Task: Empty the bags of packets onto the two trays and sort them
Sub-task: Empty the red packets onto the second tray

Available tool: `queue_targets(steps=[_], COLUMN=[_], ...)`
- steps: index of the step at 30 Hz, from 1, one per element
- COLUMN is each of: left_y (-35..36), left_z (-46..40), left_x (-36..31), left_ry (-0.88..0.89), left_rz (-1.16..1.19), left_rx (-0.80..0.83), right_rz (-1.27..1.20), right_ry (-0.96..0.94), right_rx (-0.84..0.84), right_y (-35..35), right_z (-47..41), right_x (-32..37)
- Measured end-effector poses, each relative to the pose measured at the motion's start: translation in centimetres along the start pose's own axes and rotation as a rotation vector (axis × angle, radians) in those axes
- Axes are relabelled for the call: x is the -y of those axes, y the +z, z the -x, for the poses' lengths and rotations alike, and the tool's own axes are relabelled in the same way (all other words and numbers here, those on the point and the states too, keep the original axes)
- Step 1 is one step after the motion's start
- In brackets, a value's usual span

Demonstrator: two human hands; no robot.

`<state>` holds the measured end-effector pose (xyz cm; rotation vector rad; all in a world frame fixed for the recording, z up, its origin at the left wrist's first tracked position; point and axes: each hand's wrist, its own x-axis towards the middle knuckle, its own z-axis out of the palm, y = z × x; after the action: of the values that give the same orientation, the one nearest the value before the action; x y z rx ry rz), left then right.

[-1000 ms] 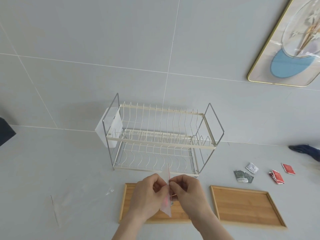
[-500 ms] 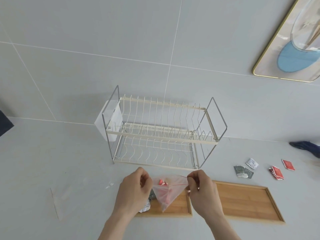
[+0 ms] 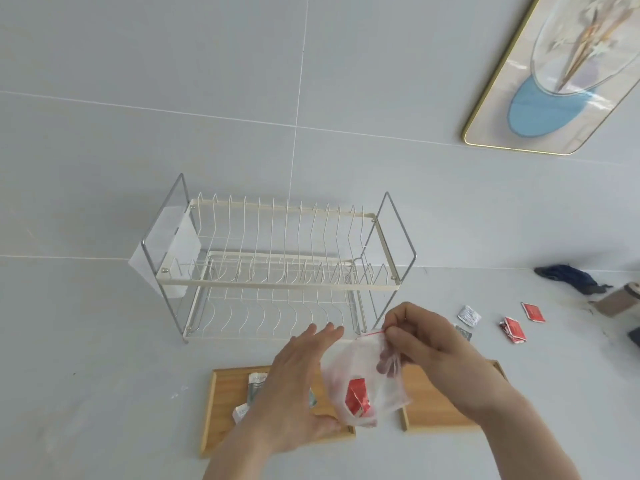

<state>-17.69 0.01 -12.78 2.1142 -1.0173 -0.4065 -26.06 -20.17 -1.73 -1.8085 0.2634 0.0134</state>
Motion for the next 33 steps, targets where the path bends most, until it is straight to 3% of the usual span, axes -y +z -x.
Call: queue_targets(steps=[5, 10, 12, 15, 18, 23, 27, 33], left_y=[1.4, 4.2, 5.8, 8.4, 11.4, 17.0, 19.6, 22.1], left_z=[-2.5, -4.6, -5.7, -7.6, -9.6, -12.2, -13.7, -14.9], left_x=[-3.9, -7.3, -8.4, -10.5, -12.9, -15.6, -15.9, -15.1], left_ry=[0.011, -0.098, -0.197, -0.317, -0.385, -0.426, -0.485, -0.667], left_rz=[0.109, 0.406, 0.595, 0.803, 0.924, 1.001, 0.952, 0.716], left_rx=[0.099, -0.018, -0.046, -0.084, -0.138, -0.141, -0.233, -0.451], right_rz=[-0.286, -0.602, -0.69, -0.683, -0.644, -0.841, -0.76, -0.167], right_ry=[0.019, 0.044, 0.109, 0.23, 0.228, 0.202, 0.26, 0.268], right_rx=[0.075, -0.268, -0.308, -0.25, -0.187, -0.384, -0.409, -0.329], right_y=[-3.8, -7.6, -8.6, -9.3, -9.7, -12.5, -17.2, -25.8], right_z=[0.9, 1.9, 2.6, 4.5, 5.9, 5.4, 5.6, 6.3], right_x=[-0.4, -5.3, -8.3, -12.7, -15.4, -17.9, -19.6, -22.6])
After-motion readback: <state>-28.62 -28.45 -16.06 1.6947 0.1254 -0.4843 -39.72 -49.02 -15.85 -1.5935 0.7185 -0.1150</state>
